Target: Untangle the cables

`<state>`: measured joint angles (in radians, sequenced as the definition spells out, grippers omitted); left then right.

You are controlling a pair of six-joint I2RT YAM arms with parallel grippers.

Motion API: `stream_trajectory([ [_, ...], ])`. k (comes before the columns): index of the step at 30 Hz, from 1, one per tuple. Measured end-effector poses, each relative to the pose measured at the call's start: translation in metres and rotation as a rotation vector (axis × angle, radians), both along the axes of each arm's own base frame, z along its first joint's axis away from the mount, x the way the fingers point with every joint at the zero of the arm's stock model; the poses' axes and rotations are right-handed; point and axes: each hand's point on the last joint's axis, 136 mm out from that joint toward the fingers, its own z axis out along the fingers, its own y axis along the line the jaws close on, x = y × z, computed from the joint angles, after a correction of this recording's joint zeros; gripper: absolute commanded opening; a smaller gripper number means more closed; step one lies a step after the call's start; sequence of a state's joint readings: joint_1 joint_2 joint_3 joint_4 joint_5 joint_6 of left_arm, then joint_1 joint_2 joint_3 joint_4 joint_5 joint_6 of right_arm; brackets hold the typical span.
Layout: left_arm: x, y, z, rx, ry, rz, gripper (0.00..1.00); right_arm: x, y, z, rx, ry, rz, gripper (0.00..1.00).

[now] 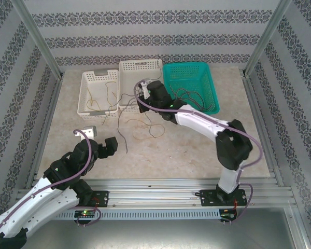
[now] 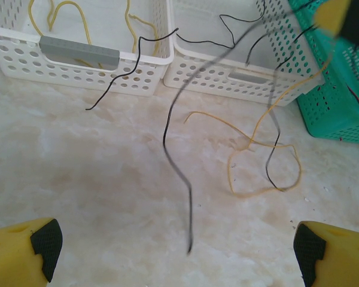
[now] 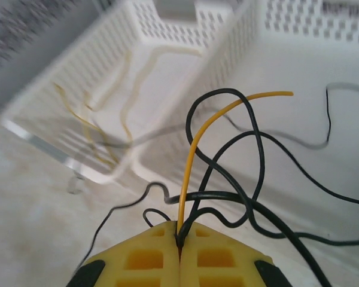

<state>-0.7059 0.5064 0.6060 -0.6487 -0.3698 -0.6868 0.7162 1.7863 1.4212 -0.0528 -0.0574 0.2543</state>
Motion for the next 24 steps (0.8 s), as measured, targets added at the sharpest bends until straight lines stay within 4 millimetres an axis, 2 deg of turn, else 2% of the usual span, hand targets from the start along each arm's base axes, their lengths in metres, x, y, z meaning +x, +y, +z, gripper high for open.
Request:
stream_trajectory([
  [4, 0.004, -0.007, 0.005, -0.023, -0.016, -0.015, 1.00, -0.038, -0.005, 0.053, 0.119, -0.042, 0.110, 0.00],
  [6, 0.008, -0.014, 0.010, -0.039, -0.032, -0.035, 1.00, -0.060, -0.007, 0.067, 0.175, -0.041, 0.171, 0.00],
  [11, 0.017, -0.035, 0.031, -0.111, -0.100, -0.104, 1.00, -0.102, -0.012, 0.075, 0.258, 0.004, 0.296, 0.00],
  [19, 0.031, -0.056, 0.079, -0.216, -0.247, -0.173, 1.00, -0.144, -0.020, 0.076, 0.309, 0.043, 0.424, 0.00],
  [24, 0.044, -0.077, 0.082, -0.240, -0.227, -0.249, 1.00, -0.163, -0.025, 0.080, 0.332, 0.047, 0.479, 0.00],
])
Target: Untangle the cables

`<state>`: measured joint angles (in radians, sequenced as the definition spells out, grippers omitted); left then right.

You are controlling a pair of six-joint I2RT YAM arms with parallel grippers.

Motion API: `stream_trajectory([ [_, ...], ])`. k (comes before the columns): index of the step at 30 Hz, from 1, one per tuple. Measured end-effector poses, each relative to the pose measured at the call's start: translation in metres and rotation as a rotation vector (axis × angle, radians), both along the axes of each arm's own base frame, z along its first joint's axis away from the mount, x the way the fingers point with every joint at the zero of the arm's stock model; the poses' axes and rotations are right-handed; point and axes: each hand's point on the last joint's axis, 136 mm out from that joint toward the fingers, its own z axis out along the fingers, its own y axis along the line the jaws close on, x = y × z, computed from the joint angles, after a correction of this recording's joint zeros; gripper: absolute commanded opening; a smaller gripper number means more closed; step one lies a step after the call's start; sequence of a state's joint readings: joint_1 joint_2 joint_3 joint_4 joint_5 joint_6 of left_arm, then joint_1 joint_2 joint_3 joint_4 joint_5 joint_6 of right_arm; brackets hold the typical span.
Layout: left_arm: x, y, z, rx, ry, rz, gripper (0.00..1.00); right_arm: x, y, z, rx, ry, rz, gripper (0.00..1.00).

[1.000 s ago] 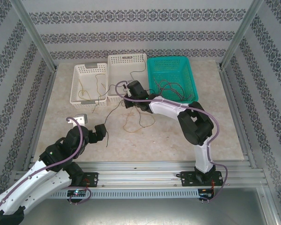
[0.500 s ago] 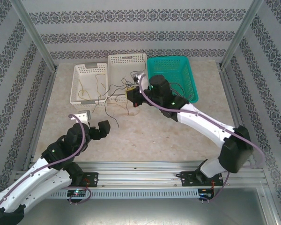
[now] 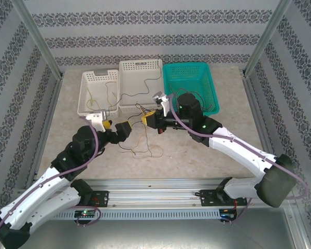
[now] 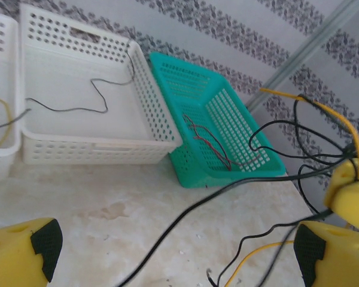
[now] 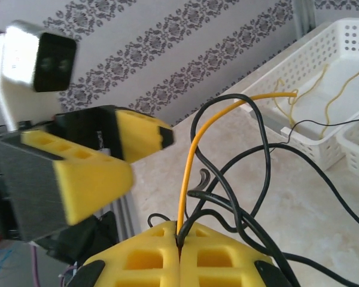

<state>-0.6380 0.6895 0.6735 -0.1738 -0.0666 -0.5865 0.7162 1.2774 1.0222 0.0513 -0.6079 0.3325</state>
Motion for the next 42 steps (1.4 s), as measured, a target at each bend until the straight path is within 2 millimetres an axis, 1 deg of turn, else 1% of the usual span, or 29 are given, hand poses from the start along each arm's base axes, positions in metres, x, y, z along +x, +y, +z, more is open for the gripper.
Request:
stream_trajectory([
  [4, 0.005, -0.017, -0.016, 0.018, 0.051, -0.086, 1.00, -0.012, -0.003, 0.002, 0.017, 0.000, 0.038, 0.00],
  [8, 0.005, -0.031, -0.022, -0.007, 0.064, -0.162, 0.98, -0.021, -0.004, 0.007, 0.034, -0.004, 0.074, 0.00],
  [10, 0.004, -0.034, -0.024, -0.027, 0.057, -0.191, 0.95, -0.024, -0.004, 0.009, 0.042, -0.007, 0.091, 0.00],
  [11, 0.004, -0.036, -0.025, -0.041, 0.054, -0.203, 0.91, -0.026, -0.004, 0.010, 0.046, -0.008, 0.100, 0.00],
  [12, 0.004, -0.038, -0.027, -0.056, 0.054, -0.216, 0.85, -0.027, -0.003, 0.011, 0.048, -0.007, 0.108, 0.00],
  [13, 0.003, -0.039, -0.029, -0.064, 0.053, -0.225, 0.74, -0.028, -0.003, 0.011, 0.049, -0.006, 0.113, 0.00],
  [14, 0.003, -0.041, -0.031, -0.078, 0.057, -0.239, 0.60, -0.029, -0.003, 0.011, 0.050, -0.006, 0.116, 0.00],
  [16, 0.001, -0.045, -0.035, -0.092, 0.065, -0.268, 0.38, -0.029, -0.003, 0.010, 0.050, -0.004, 0.120, 0.00],
  [18, 0.001, -0.049, -0.034, -0.109, 0.063, -0.288, 0.08, -0.030, -0.003, 0.008, 0.047, 0.000, 0.121, 0.00],
  [19, 0.000, -0.049, -0.033, -0.114, 0.059, -0.293, 0.00, -0.030, -0.004, 0.007, 0.045, 0.002, 0.120, 0.00],
  [22, 0.000, -0.049, -0.028, -0.121, 0.041, -0.296, 0.00, -0.027, -0.007, 0.003, 0.040, 0.007, 0.108, 0.00],
  [24, 0.001, -0.045, -0.023, -0.120, 0.032, -0.282, 0.00, -0.023, -0.012, 0.000, 0.036, 0.008, 0.084, 0.00],
  [27, 0.006, -0.032, -0.003, -0.107, 0.002, -0.221, 0.00, -0.010, -0.030, -0.007, 0.027, 0.015, 0.006, 0.00],
  [30, 0.011, -0.012, 0.033, -0.091, -0.064, -0.138, 0.00, 0.011, -0.056, -0.024, 0.019, 0.059, -0.113, 0.00],
  [33, 0.017, 0.006, 0.072, -0.072, -0.124, -0.070, 0.00, 0.025, -0.080, -0.051, -0.005, 0.124, -0.224, 0.00],
  [35, 0.022, 0.015, 0.099, -0.056, -0.163, -0.032, 0.00, 0.029, -0.092, -0.071, -0.031, 0.157, -0.287, 0.00],
  [37, 0.028, 0.019, 0.124, -0.041, -0.201, -0.010, 0.00, 0.028, -0.099, -0.084, -0.053, 0.175, -0.325, 0.00],
  [39, 0.034, 0.021, 0.146, -0.027, -0.234, 0.001, 0.00, 0.028, -0.106, -0.094, -0.067, 0.184, -0.363, 0.00],
  [42, 0.047, 0.018, 0.173, -0.006, -0.276, 0.009, 0.00, 0.029, -0.116, -0.104, -0.087, 0.189, -0.423, 0.00],
])
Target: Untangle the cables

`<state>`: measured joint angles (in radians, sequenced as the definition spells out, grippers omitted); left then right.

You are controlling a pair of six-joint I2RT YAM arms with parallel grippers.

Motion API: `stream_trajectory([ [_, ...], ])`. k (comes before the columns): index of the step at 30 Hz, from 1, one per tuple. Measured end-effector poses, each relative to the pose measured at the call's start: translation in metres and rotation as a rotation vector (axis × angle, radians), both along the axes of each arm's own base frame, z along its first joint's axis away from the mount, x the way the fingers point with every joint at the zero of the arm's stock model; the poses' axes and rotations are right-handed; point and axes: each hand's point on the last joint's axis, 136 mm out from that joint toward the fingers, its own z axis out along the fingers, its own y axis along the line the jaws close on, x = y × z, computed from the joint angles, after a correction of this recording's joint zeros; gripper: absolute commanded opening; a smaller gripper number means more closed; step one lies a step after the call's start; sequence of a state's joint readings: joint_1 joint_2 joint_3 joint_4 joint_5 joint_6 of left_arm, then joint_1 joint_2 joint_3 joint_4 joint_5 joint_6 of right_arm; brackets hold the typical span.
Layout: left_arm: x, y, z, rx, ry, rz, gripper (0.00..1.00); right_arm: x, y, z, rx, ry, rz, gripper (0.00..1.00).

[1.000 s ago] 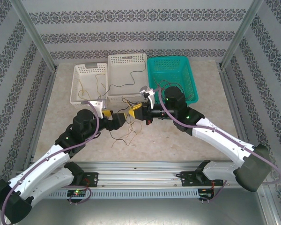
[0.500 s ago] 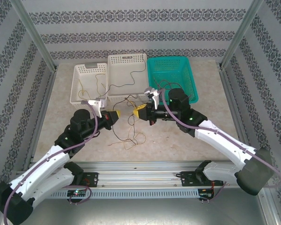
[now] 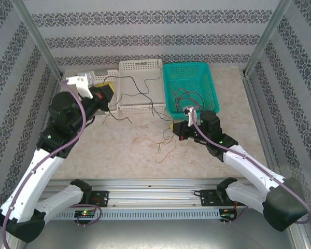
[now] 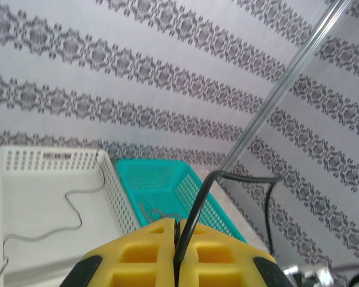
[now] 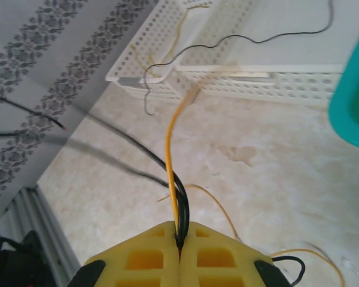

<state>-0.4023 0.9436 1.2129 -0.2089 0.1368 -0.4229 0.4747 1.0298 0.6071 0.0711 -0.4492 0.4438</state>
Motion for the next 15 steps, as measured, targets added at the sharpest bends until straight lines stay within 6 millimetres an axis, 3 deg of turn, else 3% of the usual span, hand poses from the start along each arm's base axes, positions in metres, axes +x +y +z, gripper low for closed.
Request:
stream_trajectory([
  [3, 0.020, -0.005, 0.015, 0.019, -0.019, 0.009, 0.00, -0.001, -0.009, -0.007, -0.013, -0.003, -0.045, 0.00],
  [7, 0.061, -0.011, 0.013, 0.045, -0.002, 0.024, 0.00, -0.008, -0.019, -0.010, -0.011, -0.018, -0.084, 0.00],
  [15, 0.165, -0.016, -0.029, 0.066, 0.080, 0.055, 0.00, -0.018, -0.027, 0.000, 0.026, -0.057, -0.105, 0.00],
])
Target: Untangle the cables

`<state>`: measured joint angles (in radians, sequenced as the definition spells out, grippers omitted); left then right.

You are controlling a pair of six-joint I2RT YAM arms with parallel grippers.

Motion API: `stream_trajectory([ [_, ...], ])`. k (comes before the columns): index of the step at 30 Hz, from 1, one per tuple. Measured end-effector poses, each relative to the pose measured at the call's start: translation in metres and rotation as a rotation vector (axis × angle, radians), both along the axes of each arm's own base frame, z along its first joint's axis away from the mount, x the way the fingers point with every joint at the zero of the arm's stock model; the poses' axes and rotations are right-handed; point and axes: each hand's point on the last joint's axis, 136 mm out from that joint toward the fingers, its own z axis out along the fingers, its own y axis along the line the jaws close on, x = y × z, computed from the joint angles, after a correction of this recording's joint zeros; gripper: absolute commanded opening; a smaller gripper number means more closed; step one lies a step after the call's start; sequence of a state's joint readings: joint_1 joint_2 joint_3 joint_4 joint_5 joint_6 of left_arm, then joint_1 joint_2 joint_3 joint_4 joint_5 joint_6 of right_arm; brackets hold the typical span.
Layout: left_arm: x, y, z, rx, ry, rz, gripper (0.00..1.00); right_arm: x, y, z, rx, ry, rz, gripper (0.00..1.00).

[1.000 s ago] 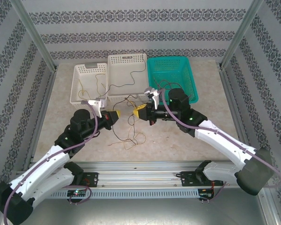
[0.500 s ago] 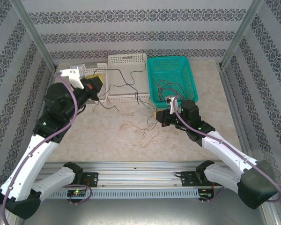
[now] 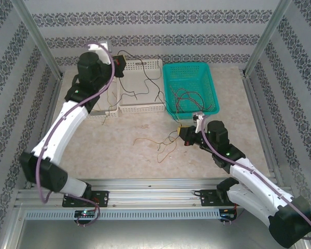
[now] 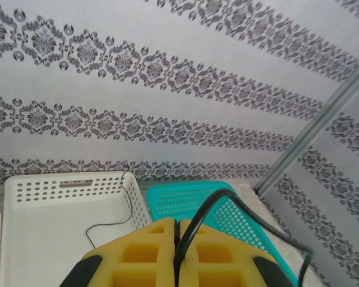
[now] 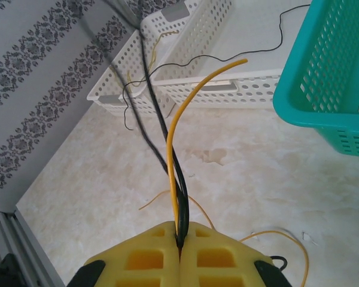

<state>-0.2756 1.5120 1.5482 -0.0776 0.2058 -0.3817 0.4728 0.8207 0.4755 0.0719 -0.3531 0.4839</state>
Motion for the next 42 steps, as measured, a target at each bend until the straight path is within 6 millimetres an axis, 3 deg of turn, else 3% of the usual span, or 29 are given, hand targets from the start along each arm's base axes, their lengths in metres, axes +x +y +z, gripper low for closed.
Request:
stream_trajectory([
  [8, 0.067, -0.011, -0.059, 0.033, 0.087, 0.003, 0.00, -0.005, -0.002, 0.004, 0.021, -0.010, -0.004, 0.00],
  [14, 0.107, 0.014, -0.072, 0.028, 0.099, 0.074, 0.00, -0.014, 0.003, -0.039, -0.020, 0.090, 0.002, 0.00],
  [17, 0.120, 0.044, -0.058, 0.018, 0.077, 0.145, 0.00, -0.029, 0.002, -0.079, -0.077, 0.166, -0.012, 0.00],
  [19, 0.125, 0.060, -0.037, 0.012, 0.043, 0.184, 0.00, -0.037, -0.005, -0.104, -0.123, 0.218, -0.044, 0.00],
  [21, 0.124, 0.069, -0.014, 0.005, 0.006, 0.205, 0.00, -0.039, -0.016, -0.121, -0.154, 0.255, -0.096, 0.00],
  [24, 0.118, 0.068, 0.021, -0.010, -0.053, 0.195, 0.00, -0.039, -0.029, -0.129, -0.166, 0.262, -0.166, 0.00],
  [27, 0.108, 0.060, 0.035, -0.025, -0.071, 0.161, 0.00, -0.035, -0.035, -0.123, -0.150, 0.231, -0.210, 0.00],
  [30, 0.101, 0.046, 0.037, -0.030, -0.068, 0.121, 0.00, -0.031, -0.038, -0.107, -0.114, 0.184, -0.235, 0.00],
  [37, 0.096, 0.016, 0.000, -0.020, 0.013, 0.053, 0.00, -0.021, -0.034, -0.073, -0.075, 0.117, -0.242, 0.00],
  [42, 0.099, 0.012, -0.034, -0.013, 0.077, 0.050, 0.00, -0.019, -0.034, -0.054, -0.044, 0.069, -0.240, 0.00],
])
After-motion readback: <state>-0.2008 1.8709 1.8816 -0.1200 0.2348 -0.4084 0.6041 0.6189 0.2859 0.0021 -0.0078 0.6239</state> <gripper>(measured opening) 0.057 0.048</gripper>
